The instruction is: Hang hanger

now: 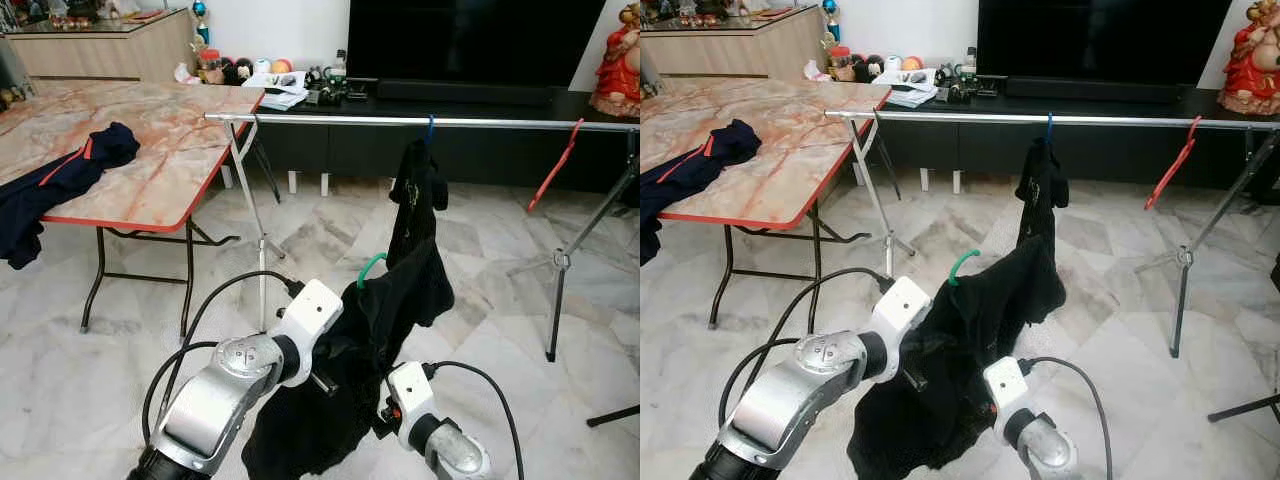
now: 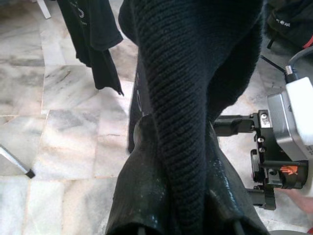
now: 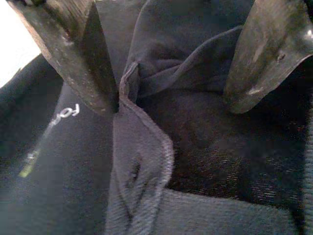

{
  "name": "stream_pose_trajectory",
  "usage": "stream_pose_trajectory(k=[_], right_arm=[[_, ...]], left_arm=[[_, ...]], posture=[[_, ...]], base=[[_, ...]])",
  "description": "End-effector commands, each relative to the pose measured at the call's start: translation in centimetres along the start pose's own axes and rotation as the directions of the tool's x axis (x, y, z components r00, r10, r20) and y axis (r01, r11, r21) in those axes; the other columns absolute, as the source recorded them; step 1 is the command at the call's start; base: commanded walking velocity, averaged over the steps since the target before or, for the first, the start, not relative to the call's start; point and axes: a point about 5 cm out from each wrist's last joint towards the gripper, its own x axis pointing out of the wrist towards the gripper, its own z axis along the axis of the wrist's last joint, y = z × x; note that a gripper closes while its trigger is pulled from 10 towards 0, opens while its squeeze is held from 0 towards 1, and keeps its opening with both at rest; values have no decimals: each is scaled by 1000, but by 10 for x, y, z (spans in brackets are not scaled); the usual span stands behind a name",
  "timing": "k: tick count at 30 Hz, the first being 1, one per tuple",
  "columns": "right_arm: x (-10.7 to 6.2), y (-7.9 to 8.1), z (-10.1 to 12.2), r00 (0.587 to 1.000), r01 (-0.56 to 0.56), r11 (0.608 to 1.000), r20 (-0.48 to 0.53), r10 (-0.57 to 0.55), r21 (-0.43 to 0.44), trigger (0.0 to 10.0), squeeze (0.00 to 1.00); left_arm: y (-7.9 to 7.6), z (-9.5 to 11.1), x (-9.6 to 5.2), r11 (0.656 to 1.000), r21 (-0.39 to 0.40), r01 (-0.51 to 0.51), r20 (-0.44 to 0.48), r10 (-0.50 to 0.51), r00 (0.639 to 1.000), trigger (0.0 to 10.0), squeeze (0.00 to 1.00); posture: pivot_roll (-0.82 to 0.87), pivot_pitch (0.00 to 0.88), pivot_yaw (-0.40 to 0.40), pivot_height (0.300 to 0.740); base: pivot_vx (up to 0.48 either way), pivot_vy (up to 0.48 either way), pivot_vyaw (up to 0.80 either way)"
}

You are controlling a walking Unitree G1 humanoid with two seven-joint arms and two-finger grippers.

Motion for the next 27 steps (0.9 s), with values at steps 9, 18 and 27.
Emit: stream_pose_trajectory(k=[9,18,27], right_arm=[[4,-5,6,996,93,996,15,-92,-8,10000,0],[9,-5,13,996,85,996,32,-85,8,10000,0],[8,-13,17,990,138,990,39,-138,2,0,0]], left_arm=[[-5,17,-2,999,35,33,70,-35,997,10000,0],[-12,20,-1,997,36,62,77,-65,995,10000,0],[-13,19,0,997,34,70,75,-72,995,10000,0]], posture=[[186,16,2,740],[191,14,1,740],[190,10,-1,740]], base=[[0,0,0],[0,0,0],[0,0,0]])
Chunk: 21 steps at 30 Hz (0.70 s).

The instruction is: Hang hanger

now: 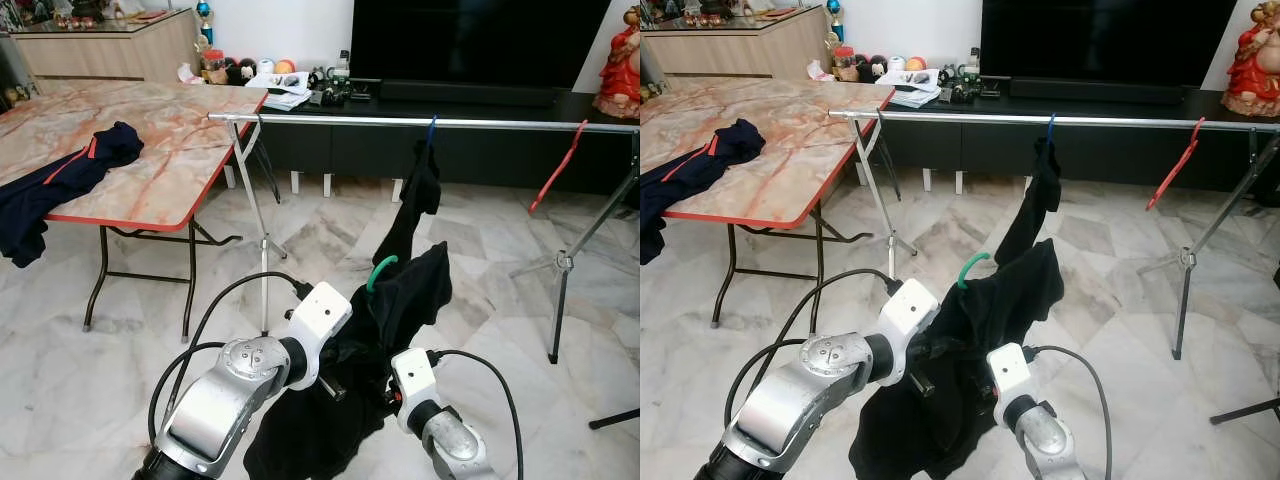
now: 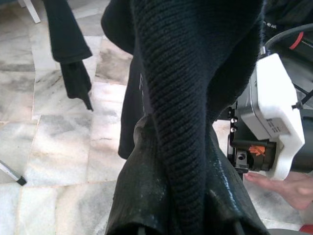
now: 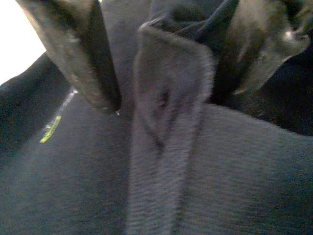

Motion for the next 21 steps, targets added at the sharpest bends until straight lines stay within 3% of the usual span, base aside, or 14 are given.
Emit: stream_pose_trajectory(k=[1,21], right_arm=[[2,-3,3,1000,22,1000,7,-22,5,0,0],[3,-12,9,996,89,996,28,-89,8,0,0]], left_arm=[[-4,15,-2,999,27,23,62,-24,998,10000,0],[-6,12,-2,999,27,30,51,-32,998,10000,0]], posture=[[190,10,-1,740],[189,8,-2,740]], base=[[0,0,0],[0,0,0]])
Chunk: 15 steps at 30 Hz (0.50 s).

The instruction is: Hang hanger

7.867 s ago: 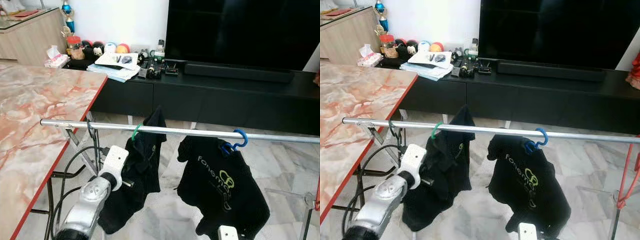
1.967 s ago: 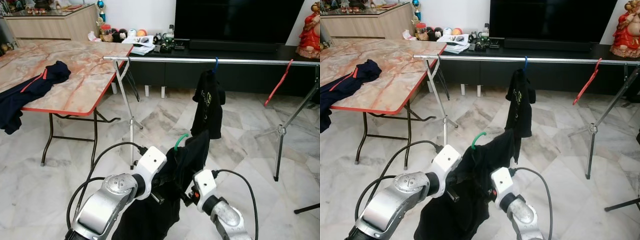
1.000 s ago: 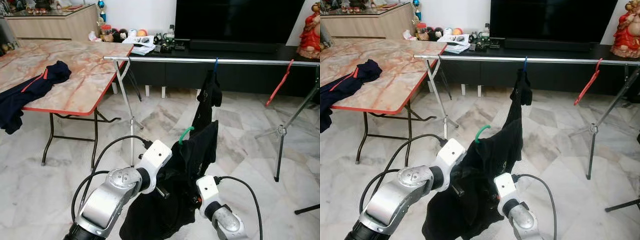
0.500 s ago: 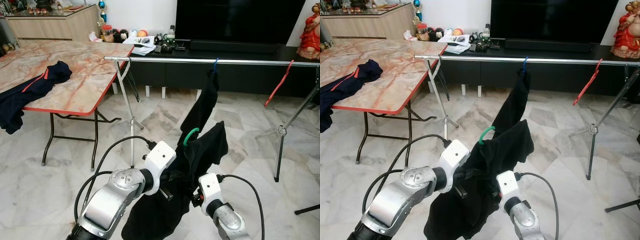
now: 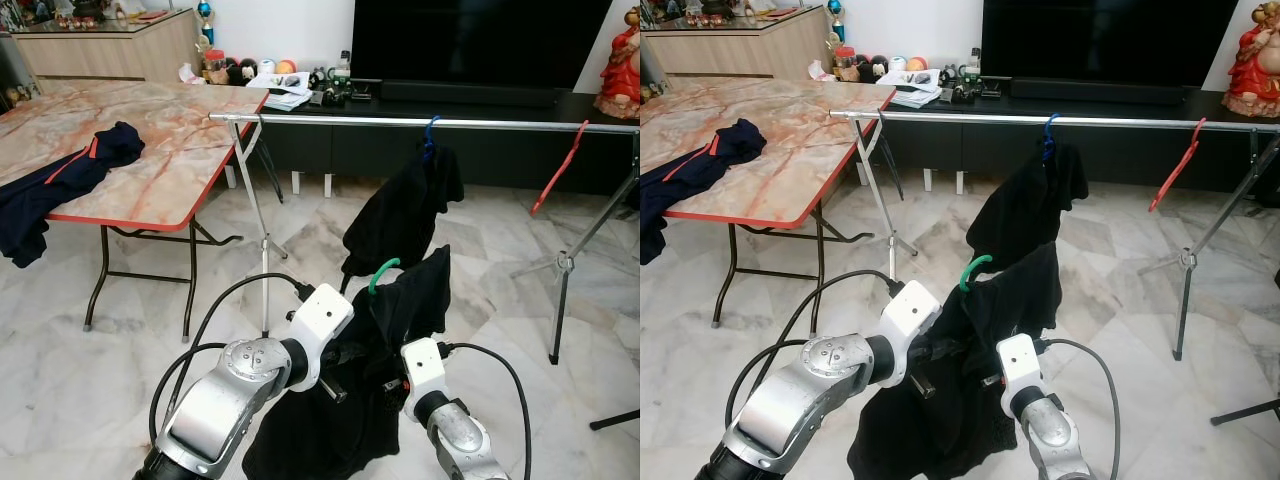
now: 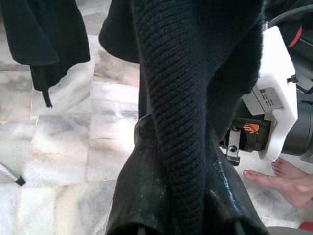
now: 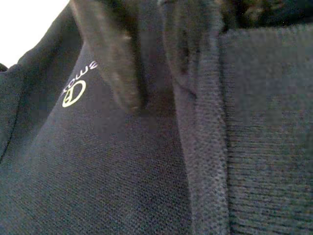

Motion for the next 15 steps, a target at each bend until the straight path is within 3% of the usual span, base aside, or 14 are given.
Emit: stream_pose_trajectory(k=[1,8,15], right_arm=[[1,-3,2,1000,15,1000,5,-15,5,0,0],[-2,-13,1,998,61,998,-4,-61,-4,0,0],[-2,-20,5,995,96,995,7,-96,-11,0,0]], left_arm=[[-4,12,-3,999,23,22,54,-23,998,10000,0],[4,6,-9,999,33,-1,28,0,1000,10000,0],[2,5,-10,999,44,25,19,-26,999,10000,0]], posture=[[189,8,-2,740],[193,7,-6,740],[190,3,-7,740]], base=[[0,0,0],[0,0,0],[0,0,0]])
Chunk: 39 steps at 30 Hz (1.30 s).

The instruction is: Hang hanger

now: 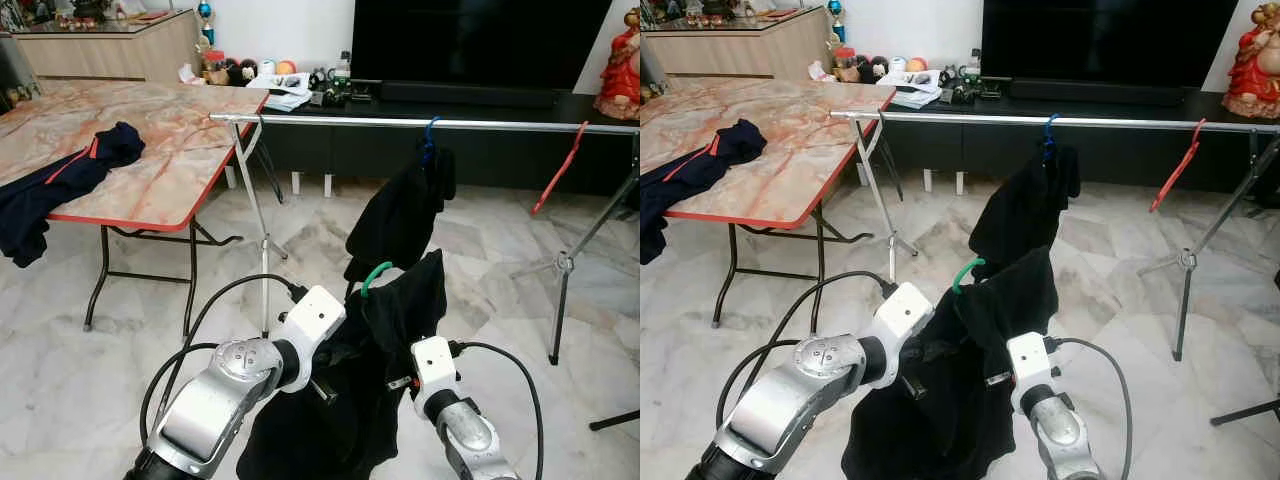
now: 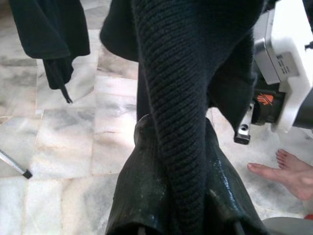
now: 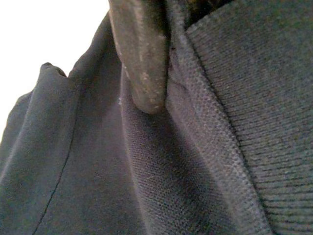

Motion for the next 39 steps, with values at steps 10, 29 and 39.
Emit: stream_pose_trajectory(k=[10,29,39], right_arm=[[-1,-36,14,993,115,993,28,-115,-22,0,0],[-5,-56,15,988,153,986,-12,-154,-62,0,0],[-4,-61,18,990,141,987,-18,-143,-84,0,0]], left_arm=[[21,-36,-49,951,255,176,-232,-117,966,10000,0],[38,-38,-138,846,238,476,-291,-406,866,10000,0],[44,-49,-163,701,324,635,-591,-374,714,10000,0]], posture=[[191,3,-7,740],[191,15,-21,740],[186,20,-23,740]], base=[[0,0,0],[0,0,0],[0,0,0]])
